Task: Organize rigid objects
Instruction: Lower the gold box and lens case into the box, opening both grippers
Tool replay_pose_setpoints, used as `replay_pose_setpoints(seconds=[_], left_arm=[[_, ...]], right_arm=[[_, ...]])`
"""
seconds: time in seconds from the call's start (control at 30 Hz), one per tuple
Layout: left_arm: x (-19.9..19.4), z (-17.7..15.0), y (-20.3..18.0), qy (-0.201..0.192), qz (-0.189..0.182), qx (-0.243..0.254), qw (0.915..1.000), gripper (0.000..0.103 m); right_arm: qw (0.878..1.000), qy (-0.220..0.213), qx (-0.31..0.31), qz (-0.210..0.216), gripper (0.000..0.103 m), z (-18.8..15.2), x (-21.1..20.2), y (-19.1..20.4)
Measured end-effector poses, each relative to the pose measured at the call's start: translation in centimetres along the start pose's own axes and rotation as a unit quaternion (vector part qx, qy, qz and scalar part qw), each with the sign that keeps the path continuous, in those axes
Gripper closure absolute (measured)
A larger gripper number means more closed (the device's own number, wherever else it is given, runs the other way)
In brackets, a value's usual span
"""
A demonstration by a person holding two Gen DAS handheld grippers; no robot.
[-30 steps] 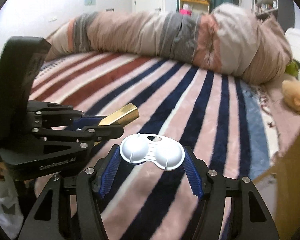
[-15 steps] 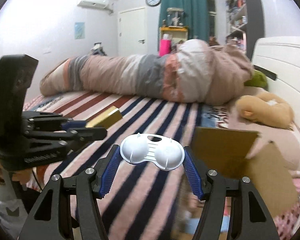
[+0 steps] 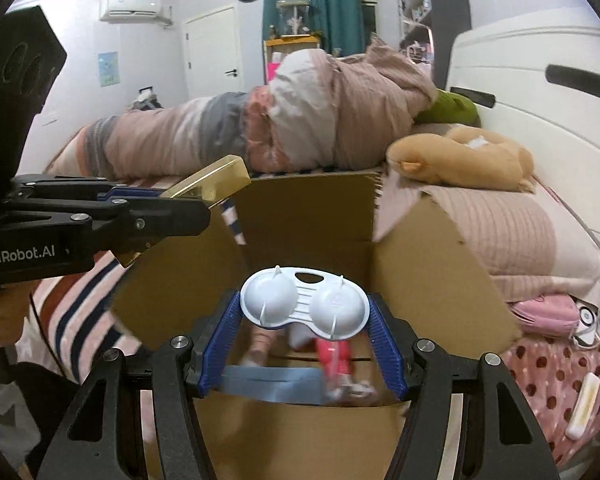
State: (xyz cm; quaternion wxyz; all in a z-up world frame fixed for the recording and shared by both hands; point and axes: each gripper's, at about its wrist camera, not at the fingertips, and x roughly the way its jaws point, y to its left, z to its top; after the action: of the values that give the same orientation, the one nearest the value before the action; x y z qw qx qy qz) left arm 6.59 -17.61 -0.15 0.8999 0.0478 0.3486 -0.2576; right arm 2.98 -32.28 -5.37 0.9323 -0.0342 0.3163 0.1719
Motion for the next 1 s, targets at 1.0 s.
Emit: replay_pose_setpoints(seconds=[1.0], left_arm=[[3.4,0.1,-0.8,0.062,0.031,0.034,0.9970,0.087]], right_arm=[[0.999,-0.005,0.025,0.021,0.035,-0.4,1.1,-2.4]])
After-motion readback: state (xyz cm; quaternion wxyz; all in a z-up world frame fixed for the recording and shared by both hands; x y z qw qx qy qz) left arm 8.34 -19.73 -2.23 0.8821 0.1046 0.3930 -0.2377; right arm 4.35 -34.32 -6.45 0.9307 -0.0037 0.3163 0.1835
